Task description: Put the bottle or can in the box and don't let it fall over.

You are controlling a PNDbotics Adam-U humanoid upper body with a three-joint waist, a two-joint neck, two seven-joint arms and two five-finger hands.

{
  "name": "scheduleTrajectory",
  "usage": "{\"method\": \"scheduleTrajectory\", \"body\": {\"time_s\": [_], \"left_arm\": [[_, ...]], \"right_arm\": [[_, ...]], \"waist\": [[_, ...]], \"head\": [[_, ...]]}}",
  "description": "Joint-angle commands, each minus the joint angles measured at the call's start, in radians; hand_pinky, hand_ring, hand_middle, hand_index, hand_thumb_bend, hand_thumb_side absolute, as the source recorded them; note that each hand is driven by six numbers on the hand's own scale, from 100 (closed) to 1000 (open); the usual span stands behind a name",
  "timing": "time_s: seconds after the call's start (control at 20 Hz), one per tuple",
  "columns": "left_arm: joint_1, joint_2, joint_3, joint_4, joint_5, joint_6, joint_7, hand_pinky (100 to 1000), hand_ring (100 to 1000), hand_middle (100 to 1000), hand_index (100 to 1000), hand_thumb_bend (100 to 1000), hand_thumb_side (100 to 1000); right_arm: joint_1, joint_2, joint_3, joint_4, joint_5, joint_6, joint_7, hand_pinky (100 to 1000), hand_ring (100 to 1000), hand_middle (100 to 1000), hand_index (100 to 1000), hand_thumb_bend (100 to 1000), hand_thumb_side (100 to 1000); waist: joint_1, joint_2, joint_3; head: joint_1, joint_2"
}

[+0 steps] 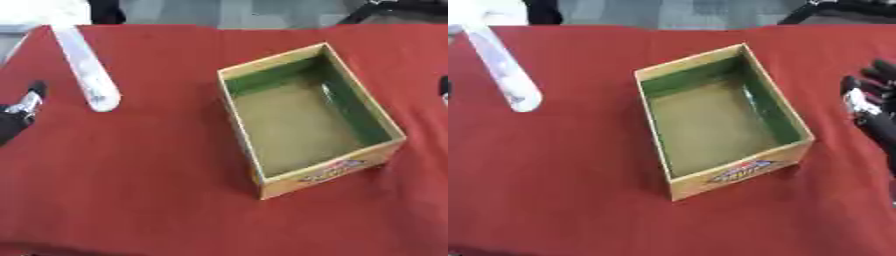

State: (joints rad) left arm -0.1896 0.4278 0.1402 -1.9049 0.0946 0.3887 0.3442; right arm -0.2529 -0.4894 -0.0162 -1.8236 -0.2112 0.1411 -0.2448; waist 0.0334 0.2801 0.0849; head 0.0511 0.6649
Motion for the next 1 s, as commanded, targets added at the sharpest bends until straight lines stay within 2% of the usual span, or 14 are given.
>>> {"method": "scheduleTrajectory", "body": {"time_s": [0.05,0.45,0.85,0.9,1.0], "left_arm": [[-0.009,0.011,0.015,-0.015,0.001,-0.005,-0.003,833,1000,865,877,455,220],[-0.013,0.009,0.011,-0.013,0.011,-0.013,-0.002,833,1000,867,899,490,255],[-0.035,0.046,-0.028,0.027,0.007,-0.006,-0.081,846,1000,880,914,593,347],[-0.041,0.052,-0.032,0.034,0.007,-0.006,-0.089,845,1000,882,920,628,372],[-0.052,0.068,-0.042,0.050,0.008,-0.002,-0.094,845,1000,882,925,640,372]], "right_arm": [[-0.003,-0.029,-0.013,-0.021,-0.004,-0.001,-0.006,908,901,857,937,229,389],[-0.002,-0.026,-0.018,-0.023,-0.003,-0.001,-0.010,909,901,856,937,227,390],[-0.004,-0.026,-0.018,-0.022,-0.004,0.000,-0.009,909,901,856,937,223,393],[-0.004,-0.025,-0.018,-0.022,-0.004,0.000,-0.009,909,901,856,937,222,395],[-0.004,-0.024,-0.018,-0.022,-0.004,0.000,-0.009,909,901,856,937,221,396]], "waist": [[-0.004,-0.009,0.001],[-0.010,-0.003,0.002],[-0.010,-0.005,-0.001],[-0.010,-0.006,-0.002],[-0.011,-0.005,-0.004]], "head": [[0.003,-0.015],[0.006,0.003],[-0.009,0.017],[-0.013,0.018],[-0.020,0.018]]}}
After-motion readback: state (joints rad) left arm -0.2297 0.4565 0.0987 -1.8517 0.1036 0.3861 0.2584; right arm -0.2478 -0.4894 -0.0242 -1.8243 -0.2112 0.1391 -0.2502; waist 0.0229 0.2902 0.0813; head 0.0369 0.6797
